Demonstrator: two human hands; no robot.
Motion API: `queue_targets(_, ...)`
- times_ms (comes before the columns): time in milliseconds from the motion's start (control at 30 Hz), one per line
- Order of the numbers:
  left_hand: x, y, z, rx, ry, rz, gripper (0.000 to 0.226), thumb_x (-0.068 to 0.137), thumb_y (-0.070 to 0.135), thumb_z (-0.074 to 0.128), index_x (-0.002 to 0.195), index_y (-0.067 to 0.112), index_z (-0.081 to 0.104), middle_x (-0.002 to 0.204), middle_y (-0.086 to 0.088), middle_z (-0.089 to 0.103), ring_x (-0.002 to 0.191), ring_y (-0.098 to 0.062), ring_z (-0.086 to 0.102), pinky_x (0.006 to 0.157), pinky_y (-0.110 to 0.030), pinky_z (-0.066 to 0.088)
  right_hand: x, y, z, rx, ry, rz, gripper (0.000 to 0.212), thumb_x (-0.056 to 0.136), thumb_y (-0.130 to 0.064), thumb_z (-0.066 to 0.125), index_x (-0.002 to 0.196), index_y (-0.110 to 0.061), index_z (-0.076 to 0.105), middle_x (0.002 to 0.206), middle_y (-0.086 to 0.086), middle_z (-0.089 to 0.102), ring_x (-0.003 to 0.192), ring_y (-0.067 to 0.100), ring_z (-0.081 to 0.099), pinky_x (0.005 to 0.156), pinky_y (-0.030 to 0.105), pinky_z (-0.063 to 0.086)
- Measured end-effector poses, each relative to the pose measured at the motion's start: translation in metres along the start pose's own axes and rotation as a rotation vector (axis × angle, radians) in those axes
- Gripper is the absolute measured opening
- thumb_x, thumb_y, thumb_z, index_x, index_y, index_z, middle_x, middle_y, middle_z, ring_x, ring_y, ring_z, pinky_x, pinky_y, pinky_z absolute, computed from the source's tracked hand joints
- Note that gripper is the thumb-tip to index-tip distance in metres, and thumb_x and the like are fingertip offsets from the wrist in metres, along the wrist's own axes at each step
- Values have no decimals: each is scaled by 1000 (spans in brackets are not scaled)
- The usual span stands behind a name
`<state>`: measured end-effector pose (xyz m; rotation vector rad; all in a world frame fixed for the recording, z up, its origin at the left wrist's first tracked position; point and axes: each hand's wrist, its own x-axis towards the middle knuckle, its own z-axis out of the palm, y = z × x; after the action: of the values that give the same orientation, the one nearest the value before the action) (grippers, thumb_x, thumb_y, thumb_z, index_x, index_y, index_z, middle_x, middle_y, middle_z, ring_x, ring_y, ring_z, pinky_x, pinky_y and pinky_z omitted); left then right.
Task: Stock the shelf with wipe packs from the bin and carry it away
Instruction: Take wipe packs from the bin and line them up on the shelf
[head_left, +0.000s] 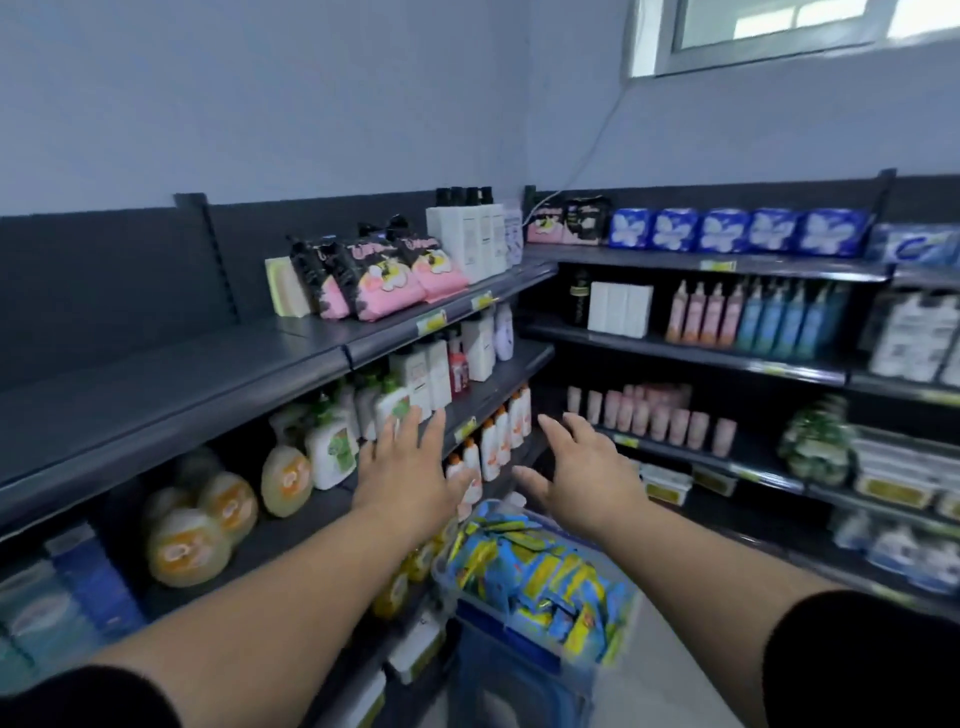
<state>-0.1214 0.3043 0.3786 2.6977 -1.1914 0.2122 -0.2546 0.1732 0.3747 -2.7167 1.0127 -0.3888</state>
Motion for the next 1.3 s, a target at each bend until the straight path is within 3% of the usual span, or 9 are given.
queue_targets(267, 83, 58, 77, -38, -113, 158, 75, 93, 62, 33, 152, 28, 0, 160, 1, -1, 146, -27, 0, 117, -46, 12, 43, 80, 44, 6, -79, 194, 76, 89, -65, 43, 150, -30, 16, 159, 1, 11, 142, 28, 22, 109, 46, 35)
queue_targets(567, 219, 24, 188, -92, -249, 243, 76, 93, 62, 33, 153, 27, 3, 160, -2, 0, 146, -27, 2, 117, -45, 11, 152, 115, 130, 10, -223, 398, 71, 92, -61, 42, 151, -30, 18, 160, 0, 10, 142, 27, 26, 110, 42, 33)
queue_targets(733, 276, -2, 247, -65, -259, 292, 73, 92, 58, 42, 151, 21, 18, 157, -8, 18, 142, -27, 17, 115, -43, 20, 197, 127, 188, 35, -298, 482, 69, 92, -60, 43, 150, -31, 20, 159, -2, 11, 141, 25, 25, 109, 43, 35)
queue_targets(933, 290, -17, 331, -84, -414, 309, 71, 91, 54, 45, 147, 16, 29, 149, -10, 31, 134, -29, 32, 107, -40, 29, 211, 150, 267, 78, -414, 520, 65, 93, -56, 46, 148, -29, 25, 157, 0, 17, 138, 26, 31, 108, 39, 36)
queue_targets(1133, 289, -24, 407, -146, -522, 233, 69, 95, 49, 43, 152, 24, 15, 158, -2, 14, 142, -22, 18, 115, -36, 20, 225, 174, 348, 151, -461, 493, 63, 93, -51, 49, 148, -28, 28, 157, 0, 20, 140, 21, 30, 111, 33, 31)
queue_targets(1300, 307, -19, 457, -177, -553, 168, 66, 97, 44, 44, 152, 27, 12, 160, 2, 7, 146, -20, 7, 116, -32, 10, 257, 184, 405, 212, -402, 403, 62, 92, -47, 54, 147, -31, 32, 156, -4, 25, 141, 16, 30, 112, 28, 27)
